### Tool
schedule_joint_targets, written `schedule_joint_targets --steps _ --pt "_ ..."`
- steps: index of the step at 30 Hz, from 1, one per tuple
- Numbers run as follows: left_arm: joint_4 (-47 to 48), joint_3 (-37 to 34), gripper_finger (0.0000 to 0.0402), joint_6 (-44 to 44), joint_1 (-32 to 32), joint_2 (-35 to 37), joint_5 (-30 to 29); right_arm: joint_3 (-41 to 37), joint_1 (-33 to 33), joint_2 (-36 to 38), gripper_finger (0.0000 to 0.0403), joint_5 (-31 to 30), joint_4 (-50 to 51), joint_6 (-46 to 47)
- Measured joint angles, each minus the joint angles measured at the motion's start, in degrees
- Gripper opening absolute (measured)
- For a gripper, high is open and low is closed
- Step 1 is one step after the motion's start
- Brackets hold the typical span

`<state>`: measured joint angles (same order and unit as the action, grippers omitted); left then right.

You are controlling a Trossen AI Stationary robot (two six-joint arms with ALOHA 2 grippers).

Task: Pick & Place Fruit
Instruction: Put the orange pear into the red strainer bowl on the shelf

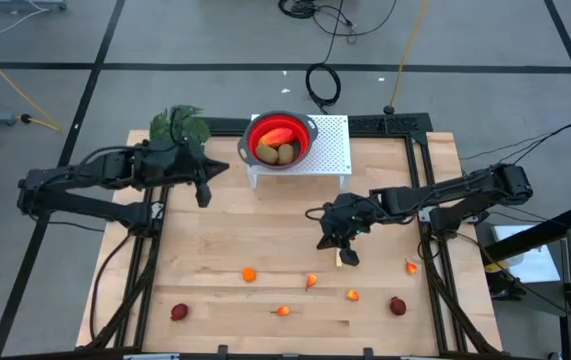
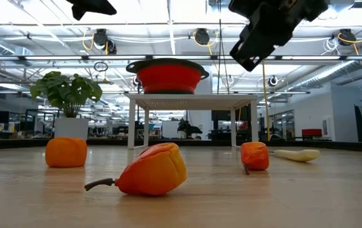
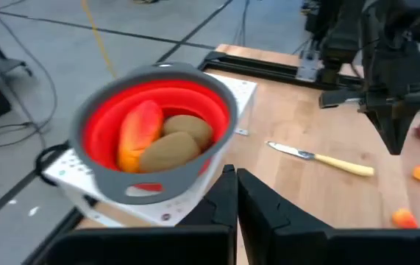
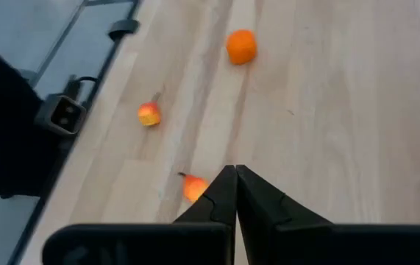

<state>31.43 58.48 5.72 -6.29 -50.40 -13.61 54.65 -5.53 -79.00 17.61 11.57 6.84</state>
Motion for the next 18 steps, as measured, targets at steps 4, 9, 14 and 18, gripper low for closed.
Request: schedule_joint_targets --steps 4,9,14,18 --pt "-4.46 -3.04 0.0011 0.85 1.72 -0.03 0.07 -0.02 -2.91 1.68 0.0 -2.52 1.14 -0.01" --pt "-10.1 -6.59 0.0006 1.51 3.68 -0.03 0.2 -0.02 -6.82 4.68 0.0 -6.21 2.41 0.22" --pt "-14.24 -9.37 0.0003 2.34 5.67 -0.04 0.12 0.04 -10.8 7.63 0.0 -9.38 7.18 4.82" --pt "-17.58 -10.84 0.0006 2.26 7.33 -0.01 0.05 0.01 -14.47 9.37 0.0 -12.32 13.3 10.0"
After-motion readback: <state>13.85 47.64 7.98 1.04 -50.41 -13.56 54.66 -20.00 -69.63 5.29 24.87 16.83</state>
